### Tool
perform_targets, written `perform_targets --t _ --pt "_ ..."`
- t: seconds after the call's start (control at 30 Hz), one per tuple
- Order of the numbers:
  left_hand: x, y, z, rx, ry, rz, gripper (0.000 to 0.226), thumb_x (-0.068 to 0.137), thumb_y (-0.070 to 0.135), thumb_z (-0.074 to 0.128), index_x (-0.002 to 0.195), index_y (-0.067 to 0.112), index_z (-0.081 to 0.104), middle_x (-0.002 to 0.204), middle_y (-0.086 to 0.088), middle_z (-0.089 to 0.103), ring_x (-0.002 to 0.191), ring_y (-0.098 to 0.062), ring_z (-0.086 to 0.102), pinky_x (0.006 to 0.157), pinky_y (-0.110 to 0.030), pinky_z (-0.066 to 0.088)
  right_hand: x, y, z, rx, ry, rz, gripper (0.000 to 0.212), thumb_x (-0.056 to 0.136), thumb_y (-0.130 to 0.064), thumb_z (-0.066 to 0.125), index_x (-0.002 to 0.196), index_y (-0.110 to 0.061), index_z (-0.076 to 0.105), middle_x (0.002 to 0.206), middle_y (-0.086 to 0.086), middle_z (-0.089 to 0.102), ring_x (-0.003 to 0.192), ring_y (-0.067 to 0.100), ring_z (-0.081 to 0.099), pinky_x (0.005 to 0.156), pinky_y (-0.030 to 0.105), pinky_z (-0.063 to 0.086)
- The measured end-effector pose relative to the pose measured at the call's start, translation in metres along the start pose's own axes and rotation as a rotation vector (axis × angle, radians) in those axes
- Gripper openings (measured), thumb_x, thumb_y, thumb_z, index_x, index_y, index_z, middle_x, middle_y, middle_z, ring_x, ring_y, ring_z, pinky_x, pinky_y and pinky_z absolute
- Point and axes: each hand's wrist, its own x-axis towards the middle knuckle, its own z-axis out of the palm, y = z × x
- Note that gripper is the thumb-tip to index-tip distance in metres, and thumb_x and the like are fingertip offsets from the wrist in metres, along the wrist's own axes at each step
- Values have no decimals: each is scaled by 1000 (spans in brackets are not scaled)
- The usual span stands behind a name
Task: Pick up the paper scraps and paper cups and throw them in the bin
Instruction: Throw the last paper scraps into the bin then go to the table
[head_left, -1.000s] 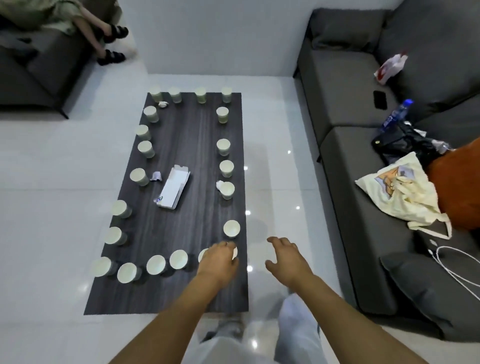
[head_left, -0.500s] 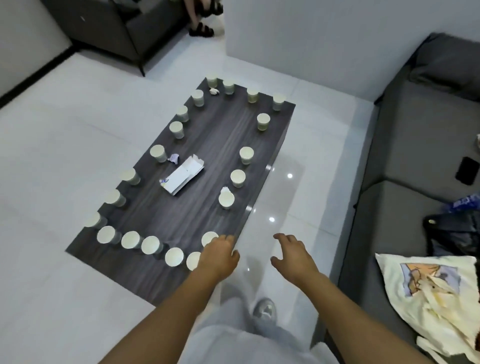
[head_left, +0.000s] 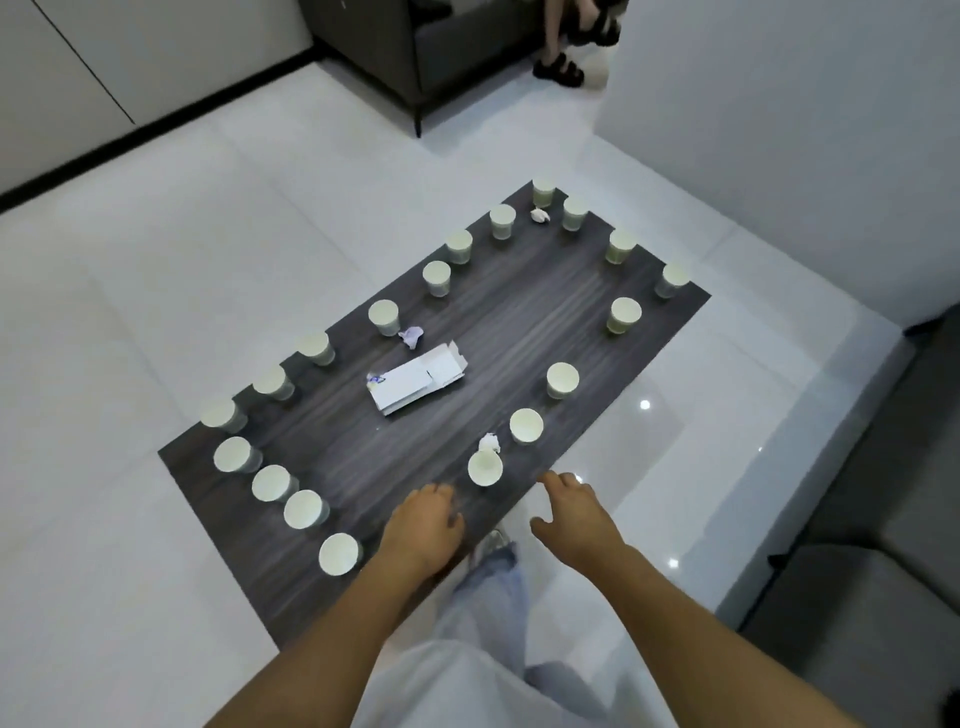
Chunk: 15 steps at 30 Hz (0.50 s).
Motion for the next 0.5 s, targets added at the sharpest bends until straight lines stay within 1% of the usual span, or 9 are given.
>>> perform_targets --t 0.13,0.23,0.33,0.43,0.5 --pt "40 4 -17 -86 22 -68 26 94 29 44 113 14 51 119 -8 54 113 -27 50 90 -36 41 58 -12 -33 -56 -46 -65 53 91 -29 61 139 -25 38 142 1 45 126 23 45 104 37 43" --pt "57 3 -27 -165 54 -137 34 94 30 46 124 15 51 123 -7 54 115 -25 50 95 -35 43 94 -25 -52 -137 -118 -150 54 90 -26 60 140 -23 38 137 4 47 123 26 46 101 39 45" --pt "68 4 -27 -219 64 -225 33 94 29 46 124 15 51 122 -7 55 114 -25 51 95 -35 43 125 -33 -62 -203 -207 -211 54 90 -24 59 139 -22 38 137 4 45 125 26 43 101 40 44" --pt "81 5 -19 -320 58 -349 37 94 30 46 129 16 49 126 -7 53 116 -25 50 96 -35 43 162 -38 -68 -284 -318 -293 50 89 -22 60 135 -19 42 136 5 46 125 26 41 100 40 44" --pt "89 8 -13 -371 69 -428 37 94 30 46 128 16 49 127 -6 53 117 -24 50 96 -34 43 184 -38 -69 -340 -369 -337 48 89 -22 60 134 -18 43 135 7 46 125 27 41 100 40 43"
